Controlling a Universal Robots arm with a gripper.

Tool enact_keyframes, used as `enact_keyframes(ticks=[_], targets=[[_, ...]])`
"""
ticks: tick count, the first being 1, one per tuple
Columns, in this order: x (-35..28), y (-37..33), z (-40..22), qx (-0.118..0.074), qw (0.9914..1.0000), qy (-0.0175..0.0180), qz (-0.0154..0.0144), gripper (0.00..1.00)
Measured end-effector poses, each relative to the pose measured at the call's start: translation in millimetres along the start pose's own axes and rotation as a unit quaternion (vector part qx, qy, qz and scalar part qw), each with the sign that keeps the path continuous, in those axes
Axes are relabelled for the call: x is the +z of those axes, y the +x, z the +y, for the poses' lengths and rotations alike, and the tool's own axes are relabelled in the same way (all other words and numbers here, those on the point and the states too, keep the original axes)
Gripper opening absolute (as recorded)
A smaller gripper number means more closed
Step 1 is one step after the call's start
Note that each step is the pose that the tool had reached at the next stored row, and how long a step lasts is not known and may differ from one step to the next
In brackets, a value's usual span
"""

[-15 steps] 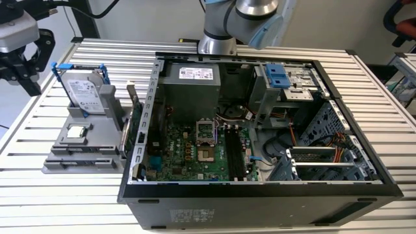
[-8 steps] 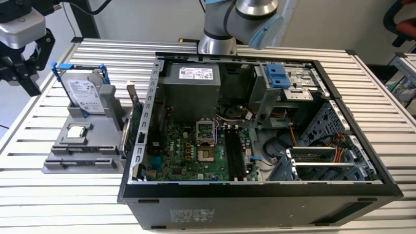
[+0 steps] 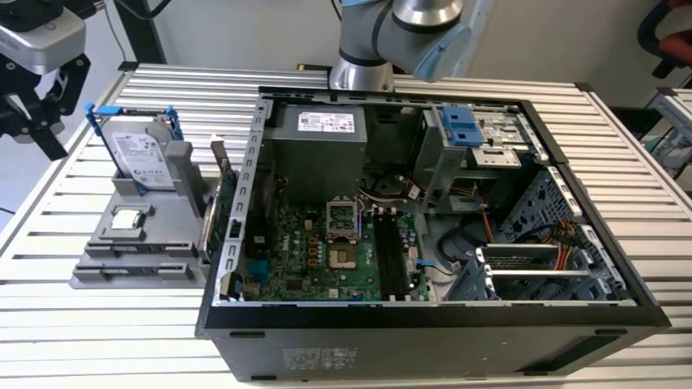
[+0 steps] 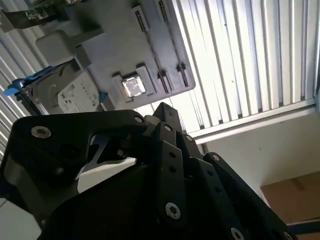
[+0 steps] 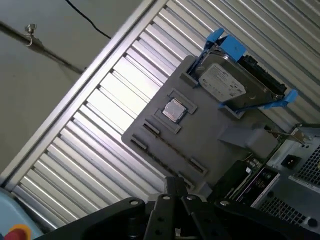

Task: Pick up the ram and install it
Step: 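Pick up the ram and move it above insertion slot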

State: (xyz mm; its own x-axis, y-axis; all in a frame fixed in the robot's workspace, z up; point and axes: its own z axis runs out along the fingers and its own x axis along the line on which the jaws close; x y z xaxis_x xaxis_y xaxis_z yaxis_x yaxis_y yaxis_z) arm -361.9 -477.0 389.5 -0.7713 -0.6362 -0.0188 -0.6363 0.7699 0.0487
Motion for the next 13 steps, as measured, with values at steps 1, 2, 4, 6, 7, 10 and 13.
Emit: enact_keyframes(ticks=[1,2,4,6,7,10,13], targets=[[0.0,0.0,0.0,-0.007,0.99998,-0.0001,0.0004,0.00],[0.0,0.0,0.0,-0.014,0.99990,-0.0003,0.0007,0.00],[0.0,0.0,0.0,-0.028,0.99960,-0.0005,0.0014,0.00],[0.0,0.0,0.0,-0.043,0.99909,-0.0008,0.0021,0.00],[0.0,0.0,0.0,-0.050,0.99873,-0.0010,0.0025,0.00],[0.0,0.0,0.0,-0.072,0.99742,-0.0014,0.0035,0.00],[0.0,0.0,0.0,-0.094,0.99557,-0.0018,0.0046,0.00]])
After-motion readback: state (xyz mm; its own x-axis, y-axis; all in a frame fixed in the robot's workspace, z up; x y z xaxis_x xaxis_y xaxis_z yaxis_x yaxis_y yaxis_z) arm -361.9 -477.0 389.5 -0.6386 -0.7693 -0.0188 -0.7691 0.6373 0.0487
